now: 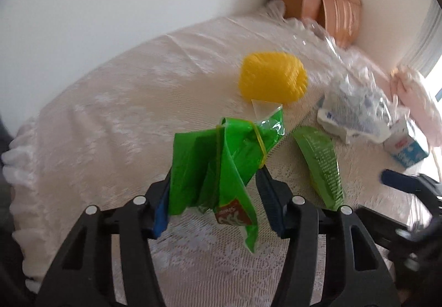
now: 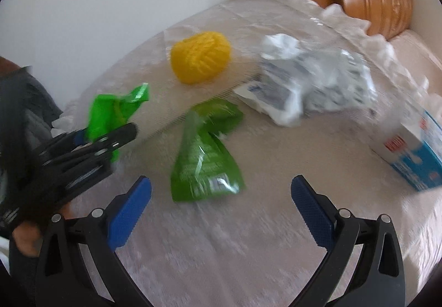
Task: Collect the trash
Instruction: 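Grasp the green plastic bag with the left tool while the right tool grasps the green pouch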
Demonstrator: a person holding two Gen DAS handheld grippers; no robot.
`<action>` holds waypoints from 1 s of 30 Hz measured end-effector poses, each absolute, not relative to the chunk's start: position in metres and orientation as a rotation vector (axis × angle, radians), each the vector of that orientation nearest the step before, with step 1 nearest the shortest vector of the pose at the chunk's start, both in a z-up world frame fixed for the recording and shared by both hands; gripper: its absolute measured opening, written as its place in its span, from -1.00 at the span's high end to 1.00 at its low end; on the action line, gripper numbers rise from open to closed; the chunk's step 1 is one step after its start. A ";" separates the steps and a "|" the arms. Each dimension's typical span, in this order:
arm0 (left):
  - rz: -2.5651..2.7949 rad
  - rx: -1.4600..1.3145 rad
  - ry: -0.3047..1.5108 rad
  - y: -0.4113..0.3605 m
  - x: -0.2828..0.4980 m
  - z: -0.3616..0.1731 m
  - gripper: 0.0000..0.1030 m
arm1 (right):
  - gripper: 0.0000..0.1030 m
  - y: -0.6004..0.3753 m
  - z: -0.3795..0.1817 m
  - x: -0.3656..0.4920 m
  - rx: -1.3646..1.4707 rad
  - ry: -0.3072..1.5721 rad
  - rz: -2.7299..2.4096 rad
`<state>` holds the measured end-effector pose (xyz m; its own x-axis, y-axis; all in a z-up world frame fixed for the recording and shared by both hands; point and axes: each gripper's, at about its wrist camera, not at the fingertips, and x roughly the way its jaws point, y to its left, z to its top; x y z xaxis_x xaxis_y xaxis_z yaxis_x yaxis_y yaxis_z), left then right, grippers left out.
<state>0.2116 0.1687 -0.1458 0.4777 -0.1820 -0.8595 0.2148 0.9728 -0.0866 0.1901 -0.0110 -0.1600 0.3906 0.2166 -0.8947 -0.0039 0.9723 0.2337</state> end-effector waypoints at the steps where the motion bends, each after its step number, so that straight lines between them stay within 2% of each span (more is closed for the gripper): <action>1: -0.229 0.023 1.042 0.173 0.209 -0.142 -0.05 | -0.87 -0.005 -0.164 0.199 0.188 1.165 0.141; 6: -0.183 0.006 1.027 0.187 0.201 -0.130 -0.05 | -0.54 0.013 -0.182 0.225 0.151 1.205 0.135; 11: -0.145 -0.026 1.032 0.195 0.192 -0.126 -0.05 | -0.02 0.023 -0.189 0.226 0.066 1.215 0.099; 18: -0.133 -0.045 1.024 0.197 0.176 -0.117 -0.05 | 0.12 0.011 -0.182 0.212 0.109 1.208 0.160; 30: -0.222 -0.029 1.003 0.156 0.118 -0.091 -0.05 | 0.38 -0.041 -0.131 0.140 0.203 1.125 0.217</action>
<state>0.1178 0.1559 -0.0909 0.5174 -0.1981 -0.8325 0.1718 0.9771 -0.1257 0.1401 -0.0413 -0.1308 0.4148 0.2734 -0.8679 -0.0695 0.9605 0.2694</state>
